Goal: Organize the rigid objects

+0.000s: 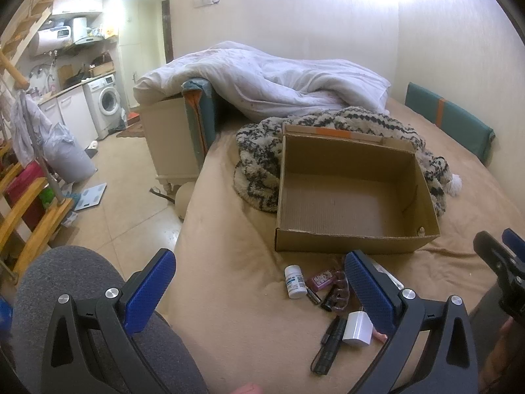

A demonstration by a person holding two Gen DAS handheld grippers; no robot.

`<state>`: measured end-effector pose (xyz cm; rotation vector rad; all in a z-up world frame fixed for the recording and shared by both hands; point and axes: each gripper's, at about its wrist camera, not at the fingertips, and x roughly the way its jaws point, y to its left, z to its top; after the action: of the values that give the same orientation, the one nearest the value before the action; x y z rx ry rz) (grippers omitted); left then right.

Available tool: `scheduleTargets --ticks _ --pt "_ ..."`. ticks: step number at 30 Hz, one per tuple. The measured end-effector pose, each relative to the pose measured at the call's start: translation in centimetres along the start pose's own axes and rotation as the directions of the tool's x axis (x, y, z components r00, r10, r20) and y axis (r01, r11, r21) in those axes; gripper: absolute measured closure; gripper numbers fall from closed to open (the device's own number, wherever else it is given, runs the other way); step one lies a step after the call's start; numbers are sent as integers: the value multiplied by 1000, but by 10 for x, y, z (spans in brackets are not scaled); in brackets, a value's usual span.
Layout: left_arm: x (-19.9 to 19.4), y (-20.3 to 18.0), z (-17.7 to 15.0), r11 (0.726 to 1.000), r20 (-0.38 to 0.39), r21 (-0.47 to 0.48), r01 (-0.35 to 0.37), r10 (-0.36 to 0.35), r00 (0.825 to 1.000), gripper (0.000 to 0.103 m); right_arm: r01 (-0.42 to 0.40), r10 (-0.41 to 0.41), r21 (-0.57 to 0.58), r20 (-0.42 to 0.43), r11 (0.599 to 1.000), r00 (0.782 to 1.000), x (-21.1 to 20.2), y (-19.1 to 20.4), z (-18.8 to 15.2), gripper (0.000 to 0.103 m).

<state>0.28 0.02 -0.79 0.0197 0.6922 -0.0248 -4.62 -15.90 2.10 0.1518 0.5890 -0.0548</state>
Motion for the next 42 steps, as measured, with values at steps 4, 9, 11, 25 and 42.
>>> scheduleTargets --ticks 4,9,11,25,42 --pt "0 0 0 1000 0 0 0 0 1000 0 0 0 0 0 1000 1000 0 0 0 0" --pt "0 0 0 1000 0 1 -1 1 1000 0 0 0 0 -1 1000 1000 0 0 0 0" --pt "0 0 0 1000 0 0 -1 1 1000 0 1 -1 0 -1 1000 1000 0 0 0 0" --pt "1 0 -5 1000 -8 3 8 -8 1000 0 1 -1 0 -3 1000 1000 0 0 0 0" --pt "60 -11 -18 996 -334 87 34 -3 942 5 -38 45 34 -248 999 968 47 -7 -15 0"
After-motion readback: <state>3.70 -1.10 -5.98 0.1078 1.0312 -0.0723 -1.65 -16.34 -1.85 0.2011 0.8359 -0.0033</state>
